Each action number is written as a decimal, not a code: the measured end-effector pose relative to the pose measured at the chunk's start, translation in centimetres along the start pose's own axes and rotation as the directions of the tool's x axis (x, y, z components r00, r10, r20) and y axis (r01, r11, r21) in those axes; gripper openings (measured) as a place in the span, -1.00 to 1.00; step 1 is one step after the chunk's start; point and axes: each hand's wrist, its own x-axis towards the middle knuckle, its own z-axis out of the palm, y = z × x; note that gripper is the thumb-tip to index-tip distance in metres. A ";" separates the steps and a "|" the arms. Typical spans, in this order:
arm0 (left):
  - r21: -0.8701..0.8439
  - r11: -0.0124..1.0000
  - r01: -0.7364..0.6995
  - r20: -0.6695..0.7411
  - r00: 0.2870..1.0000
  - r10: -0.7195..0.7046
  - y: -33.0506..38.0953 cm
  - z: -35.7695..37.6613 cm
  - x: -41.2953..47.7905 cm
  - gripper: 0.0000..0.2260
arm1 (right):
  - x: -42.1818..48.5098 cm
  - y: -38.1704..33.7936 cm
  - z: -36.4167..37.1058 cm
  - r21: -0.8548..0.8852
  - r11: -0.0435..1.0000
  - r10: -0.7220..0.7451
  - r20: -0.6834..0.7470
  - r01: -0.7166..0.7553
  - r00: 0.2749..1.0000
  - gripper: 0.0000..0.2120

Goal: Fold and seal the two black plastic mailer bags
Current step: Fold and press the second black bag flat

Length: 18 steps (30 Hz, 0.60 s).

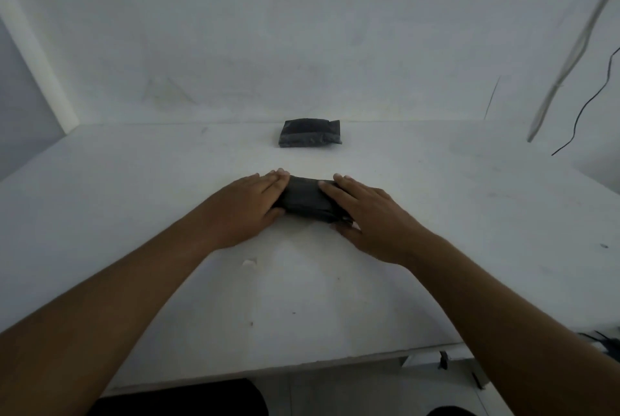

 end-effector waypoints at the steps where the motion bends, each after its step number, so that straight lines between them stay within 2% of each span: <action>1: 0.047 0.999 -0.005 -0.009 1.000 0.006 -0.3 -0.1 -0.1 -0.46 | 0.2 0.1 0.0 0.010 1.000 0.009 -0.014 -0.009 1.000 -0.35; 4: 0.201 0.979 -0.025 -0.071 0.997 0.040 -1.2 0.5 -0.5 -0.56 | 0.9 0.6 0.0 -0.033 0.999 0.016 -0.002 -0.016 1.000 -0.40; 9: 0.286 0.958 0.000 -0.048 0.999 0.015 -1.5 0.4 -1.0 -0.47 | 2.3 0.8 -0.4 -0.114 0.993 0.025 -0.048 -0.031 0.999 -0.39; 12: 0.263 0.964 0.029 -0.046 0.999 -0.018 -1.4 0.1 -1.7 -0.42 | 1.6 0.6 -0.5 -0.084 0.996 -0.027 -0.189 0.011 0.982 -0.45; 14: 0.160 0.985 0.058 -0.101 0.994 -0.042 -1.1 0.1 -2.2 -0.38 | 0.8 0.4 -0.1 -0.097 0.993 -0.086 -0.300 0.059 0.950 -0.54; 16: 0.089 0.995 0.045 -0.110 0.993 -0.035 -0.5 0.4 -2.4 -0.35 | 0.3 0.2 0.4 -0.119 0.989 -0.124 -0.332 0.089 0.935 -0.64; 18: 0.118 0.993 -0.003 -0.113 0.994 0.016 0.5 0.6 -1.9 -0.36 | 0.1 0.1 0.6 -0.107 0.989 -0.130 -0.324 0.100 0.937 -0.70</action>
